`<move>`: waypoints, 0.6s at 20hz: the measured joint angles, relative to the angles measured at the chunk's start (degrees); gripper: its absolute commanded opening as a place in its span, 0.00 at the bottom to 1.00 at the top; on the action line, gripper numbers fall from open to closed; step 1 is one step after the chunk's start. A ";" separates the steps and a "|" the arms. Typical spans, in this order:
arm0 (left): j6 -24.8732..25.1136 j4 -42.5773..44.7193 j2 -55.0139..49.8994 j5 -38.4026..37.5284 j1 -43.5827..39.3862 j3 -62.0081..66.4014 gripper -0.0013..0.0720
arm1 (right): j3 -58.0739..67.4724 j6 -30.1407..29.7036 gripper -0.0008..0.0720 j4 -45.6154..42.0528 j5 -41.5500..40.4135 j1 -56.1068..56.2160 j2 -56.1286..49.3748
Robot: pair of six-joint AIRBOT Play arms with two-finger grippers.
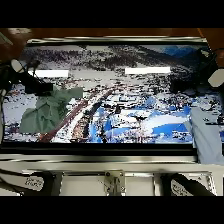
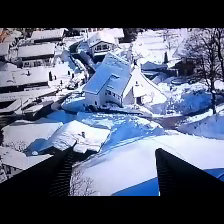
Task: Fold the shirts.
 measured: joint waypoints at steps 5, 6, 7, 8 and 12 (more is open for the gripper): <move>1.33 -8.70 20.39 2.67 -8.81 0.02 0.07 | 3.82 -2.84 0.87 -0.04 -0.50 0.00 7.39; 0.63 -10.08 22.97 3.10 -11.13 0.02 0.07 | 4.39 -3.06 0.87 -0.04 -0.59 0.00 9.33; -0.22 -11.19 25.14 3.30 -13.90 0.02 0.07 | 4.83 -3.23 0.87 -0.07 -0.42 0.00 11.43; -0.94 -12.00 26.53 3.72 -16.76 -0.04 0.07 | 5.14 -3.48 0.87 -0.07 -0.02 0.00 13.31; -3.98 -13.79 27.23 8.76 -29.88 -2.73 0.07 | 5.73 -3.69 0.87 -0.92 6.21 0.00 18.88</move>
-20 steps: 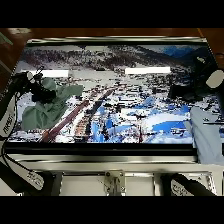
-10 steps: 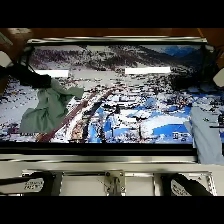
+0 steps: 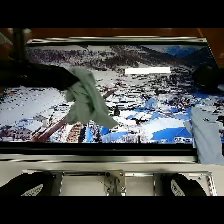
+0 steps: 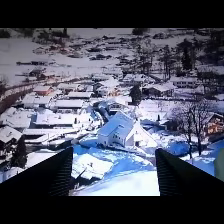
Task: Fold the shirts.
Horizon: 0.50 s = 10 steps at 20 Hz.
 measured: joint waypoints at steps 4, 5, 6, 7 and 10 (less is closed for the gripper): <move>-2.82 -0.44 -6.67 9.49 -11.32 -5.25 0.08 | -0.55 -0.17 0.87 -2.86 9.22 0.00 1.73; -3.41 -0.59 -9.29 11.89 -13.14 -6.05 0.36 | -1.01 -0.17 0.87 -3.48 10.47 0.00 1.88; -3.72 -1.16 -12.31 14.60 -14.36 -6.49 0.84 | -1.66 -0.17 0.87 -4.13 11.04 0.00 2.03; -4.02 -1.90 -15.02 17.05 -14.71 -6.40 1.00 | -2.45 -0.17 0.87 -4.90 11.10 0.00 2.08; -4.81 -6.08 -21.57 18.34 -11.43 -3.89 1.00 | -5.11 0.02 0.87 -8.57 10.84 0.00 0.98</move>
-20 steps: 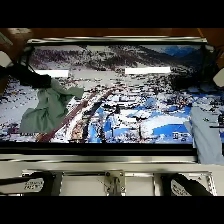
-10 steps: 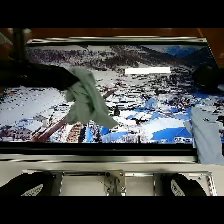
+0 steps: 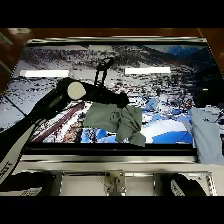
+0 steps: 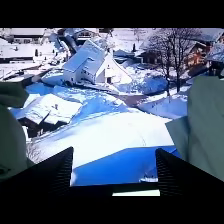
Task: Fold the shirts.
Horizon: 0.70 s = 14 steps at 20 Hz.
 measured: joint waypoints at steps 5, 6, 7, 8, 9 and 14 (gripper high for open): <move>2.08 -1.66 -2.86 -16.72 15.80 2.14 1.00 | -3.96 0.59 0.87 -5.27 -0.42 -0.02 -6.51; 2.99 -1.68 -2.56 -20.22 19.17 1.05 1.00 | -4.70 0.33 0.87 -4.83 -0.42 -0.02 -8.11; 4.02 -1.70 -1.73 -23.21 22.32 -0.98 1.00 | -5.44 -0.11 0.87 -3.58 -0.42 -0.02 -9.68; 4.76 -1.95 -0.63 -25.20 24.87 -3.82 1.00 | -6.40 -0.85 0.87 -1.40 -0.50 -0.07 -11.47; 5.55 -1.97 0.76 -26.43 27.15 -7.41 1.00 | -7.45 -1.75 0.87 1.14 -0.85 -0.07 -12.96; 7.65 -2.47 6.14 -22.73 33.11 -26.84 1.00 | -13.60 -4.94 0.87 15.17 -7.17 -0.07 -19.85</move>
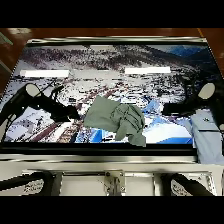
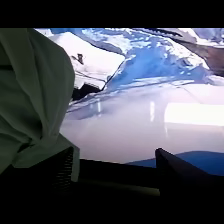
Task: Fold the shirts.
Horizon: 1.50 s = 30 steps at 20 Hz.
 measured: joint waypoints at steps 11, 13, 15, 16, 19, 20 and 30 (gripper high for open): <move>5.11 -13.84 -5.35 17.38 -1.70 -10.56 1.00 | -3.13 -1.38 0.88 13.38 -4.79 0.04 -7.58; 5.35 -15.74 -6.86 19.06 -3.43 -10.67 0.53 | -3.26 -1.27 0.95 14.05 -4.76 0.04 -7.78; 5.64 -16.52 -7.91 21.77 -4.94 -10.78 0.11 | -4.09 -0.98 0.95 15.39 -4.79 0.04 -7.91; 5.73 -17.38 -8.11 22.95 -5.42 -10.75 0.10 | -4.83 -0.98 0.95 16.24 -4.83 0.04 -7.96; 5.77 -18.47 -8.50 24.85 -6.40 -10.71 0.07 | -7.98 -1.90 0.95 19.19 -5.84 0.04 -8.00; 5.81 -18.49 -8.50 24.85 -6.56 -10.71 0.07 | -9.05 -2.10 0.95 19.91 -6.43 0.04 -8.00; 6.38 -19.08 -6.01 25.64 -6.82 -10.43 0.07 | -14.58 2.95 0.11 17.09 -19.91 6.97 -9.90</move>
